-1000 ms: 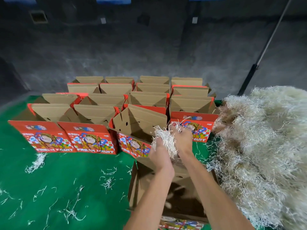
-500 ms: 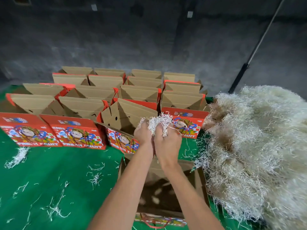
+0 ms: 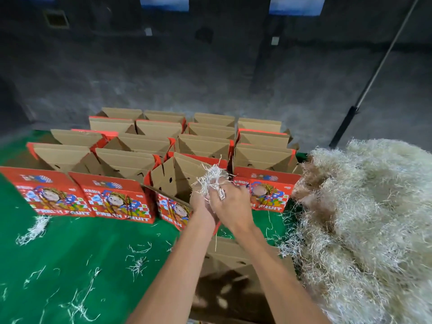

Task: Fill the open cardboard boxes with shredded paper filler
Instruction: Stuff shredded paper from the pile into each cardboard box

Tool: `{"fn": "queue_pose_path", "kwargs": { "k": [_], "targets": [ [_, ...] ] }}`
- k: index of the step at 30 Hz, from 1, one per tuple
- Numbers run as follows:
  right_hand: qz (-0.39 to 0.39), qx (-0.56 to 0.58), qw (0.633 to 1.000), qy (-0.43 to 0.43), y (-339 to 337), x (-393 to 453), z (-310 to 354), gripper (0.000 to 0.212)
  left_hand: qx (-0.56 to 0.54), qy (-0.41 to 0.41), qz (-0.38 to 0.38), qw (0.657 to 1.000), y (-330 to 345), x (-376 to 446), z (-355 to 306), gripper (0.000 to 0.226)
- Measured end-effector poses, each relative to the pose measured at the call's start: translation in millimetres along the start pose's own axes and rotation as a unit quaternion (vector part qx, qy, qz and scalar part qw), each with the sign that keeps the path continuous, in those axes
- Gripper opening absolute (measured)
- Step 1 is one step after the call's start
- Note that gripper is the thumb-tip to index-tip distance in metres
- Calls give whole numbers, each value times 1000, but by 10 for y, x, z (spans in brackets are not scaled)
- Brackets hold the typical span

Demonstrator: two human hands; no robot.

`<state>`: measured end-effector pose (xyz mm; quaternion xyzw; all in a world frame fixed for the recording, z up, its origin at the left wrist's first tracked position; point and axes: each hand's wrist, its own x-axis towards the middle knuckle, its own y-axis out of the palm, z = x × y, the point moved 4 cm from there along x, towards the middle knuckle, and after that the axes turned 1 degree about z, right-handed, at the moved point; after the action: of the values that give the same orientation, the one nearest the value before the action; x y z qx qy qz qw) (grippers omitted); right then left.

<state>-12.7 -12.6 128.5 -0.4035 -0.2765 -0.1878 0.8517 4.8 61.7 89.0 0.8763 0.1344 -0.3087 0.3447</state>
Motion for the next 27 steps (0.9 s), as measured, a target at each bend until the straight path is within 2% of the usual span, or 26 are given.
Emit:
{"fn": "queue_pose_path", "kwargs": {
  "k": [2, 4, 5, 7, 9, 12, 14, 17, 19, 21, 23, 25, 27],
  "targets": [
    [-27, 12, 999, 14, -64, 154, 8, 24, -2, 62, 1, 998, 12, -10, 79, 18],
    [-54, 97, 990, 82, -147, 303, -92, 26, 76, 156, -31, 984, -6, -108, 114, 10],
    [-67, 130, 982, 120, -157, 317, -161, 29, 98, 195, -25, 976, 4, -152, 90, 18],
    [-84, 132, 973, 171, -134, 237, -230, 26, 104, 220, 4, 970, 69, -182, -14, 28],
    [-92, 133, 970, 180, -82, 56, -172, 21, 100, 203, 8, 974, 119, -83, -184, 46],
    [-99, 108, 986, 84, -90, -133, 119, 20, 82, 126, 21, 988, 219, 28, -414, 21],
    [-92, 114, 987, 69, -147, 4, 182, 19, 72, 101, 32, 992, 233, 67, -409, 32],
    [-86, 135, 983, 87, -266, 333, 30, 30, 76, 131, 36, 988, 163, 4, -74, 35],
    [-81, 154, 976, 133, -282, 426, -173, 43, 112, 177, -10, 978, 64, -170, 101, 48],
    [-97, 161, 965, 185, -239, 309, -329, 48, 105, 191, 6, 976, 79, -148, 64, 57],
    [-108, 155, 959, 212, -156, 114, -368, 45, 105, 155, 31, 982, 197, -102, -128, 38],
    [-111, 131, 970, 170, -75, -94, -276, 42, 102, 116, 50, 987, 291, -61, -326, 8],
    [-95, 101, 986, 95, -42, -190, -104, 39, 129, 94, 39, 986, 235, 7, -356, 27]
  ]
}}
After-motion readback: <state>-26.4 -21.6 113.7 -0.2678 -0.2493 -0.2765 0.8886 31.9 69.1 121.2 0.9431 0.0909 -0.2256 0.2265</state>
